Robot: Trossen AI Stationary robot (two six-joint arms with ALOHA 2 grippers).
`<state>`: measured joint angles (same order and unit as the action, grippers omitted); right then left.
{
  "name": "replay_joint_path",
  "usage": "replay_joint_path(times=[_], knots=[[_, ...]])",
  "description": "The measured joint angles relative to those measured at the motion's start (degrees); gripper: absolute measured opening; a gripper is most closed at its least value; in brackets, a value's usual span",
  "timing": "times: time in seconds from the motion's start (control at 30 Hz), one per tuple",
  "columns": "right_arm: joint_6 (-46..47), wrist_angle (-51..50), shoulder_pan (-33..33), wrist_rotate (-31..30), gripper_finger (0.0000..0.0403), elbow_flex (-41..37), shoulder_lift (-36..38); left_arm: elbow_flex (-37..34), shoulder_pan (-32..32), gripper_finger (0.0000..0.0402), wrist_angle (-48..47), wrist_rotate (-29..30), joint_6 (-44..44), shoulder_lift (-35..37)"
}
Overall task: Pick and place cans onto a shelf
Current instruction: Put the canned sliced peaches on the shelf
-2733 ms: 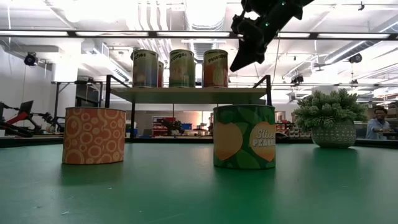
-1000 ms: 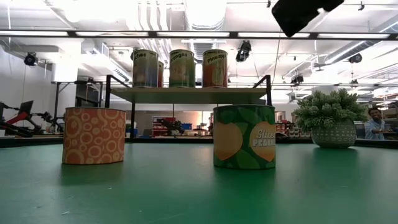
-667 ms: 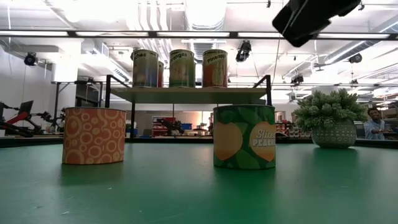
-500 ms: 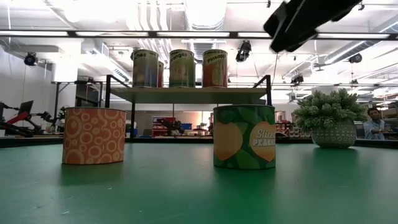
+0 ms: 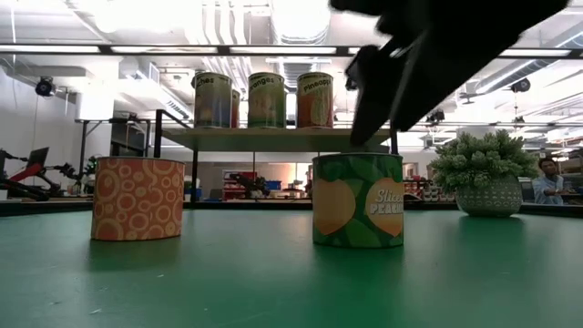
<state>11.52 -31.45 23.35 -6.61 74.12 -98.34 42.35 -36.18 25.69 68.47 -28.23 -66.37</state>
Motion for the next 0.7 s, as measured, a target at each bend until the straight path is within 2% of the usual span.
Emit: replay_joint_path(times=[0.1,0.3,0.7], knots=[[0.01,-1.61,-1.61,0.37,0.0358,1.42,-2.10,0.00,0.00,0.0362,0.00,-0.01,-0.06,0.00],[-0.42,-1.46,-4.04,7.98,0.0359,1.77,-3.55,0.00,0.00,0.0362,-0.03,-0.02,-0.81,-0.02],[-1.02,-2.92,-4.91,8.06,0.0359,3.20,-2.93,-0.02,0.00,0.0362,-0.02,-0.11,-1.27,-0.02]])
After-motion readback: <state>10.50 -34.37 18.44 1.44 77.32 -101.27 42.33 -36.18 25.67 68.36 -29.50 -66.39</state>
